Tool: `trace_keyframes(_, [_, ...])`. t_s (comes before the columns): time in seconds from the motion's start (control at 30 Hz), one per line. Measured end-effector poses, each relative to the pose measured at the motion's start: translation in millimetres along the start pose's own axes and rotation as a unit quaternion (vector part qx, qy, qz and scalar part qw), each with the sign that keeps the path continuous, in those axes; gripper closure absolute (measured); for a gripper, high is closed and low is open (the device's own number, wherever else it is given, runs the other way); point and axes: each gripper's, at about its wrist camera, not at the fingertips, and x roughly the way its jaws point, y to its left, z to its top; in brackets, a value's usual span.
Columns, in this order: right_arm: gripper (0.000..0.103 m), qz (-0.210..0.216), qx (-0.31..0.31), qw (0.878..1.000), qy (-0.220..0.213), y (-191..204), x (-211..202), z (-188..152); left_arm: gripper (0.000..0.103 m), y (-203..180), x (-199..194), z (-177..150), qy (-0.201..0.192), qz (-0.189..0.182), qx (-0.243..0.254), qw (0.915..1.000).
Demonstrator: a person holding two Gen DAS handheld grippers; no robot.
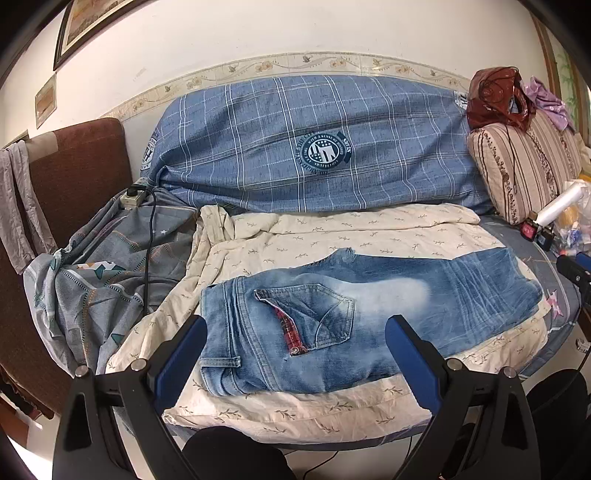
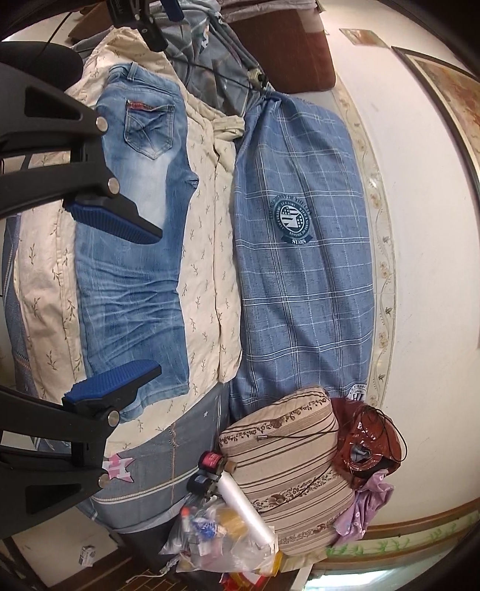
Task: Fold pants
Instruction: 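Move the right gripper down to the jeans leg hem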
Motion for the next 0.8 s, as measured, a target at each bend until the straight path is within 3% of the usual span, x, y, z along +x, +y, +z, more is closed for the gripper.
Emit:
trace_keyframes(0.23, [0.034,-0.006,-0.003,1.0,0.018,-7,23,-4,0.006,-2,27,-2,0.027,0.003,-0.001,0.9996])
trace_keyframes(0.37, [0.034,-0.012,0.023,0.998,0.055,-37,61,-19,0.006,1,58,-6,0.052,0.014,-0.008,0.9985])
trace_keyframes(0.57, [0.034,0.011,0.119,0.98,0.159,-101,138,-51,0.006,7,123,-14,0.125,0.001,-0.03,0.9917])
trace_keyframes(0.8, [0.035,0.021,0.169,0.967,0.188,-131,176,-67,0.006,11,178,-28,0.189,0.013,-0.05,0.9807])
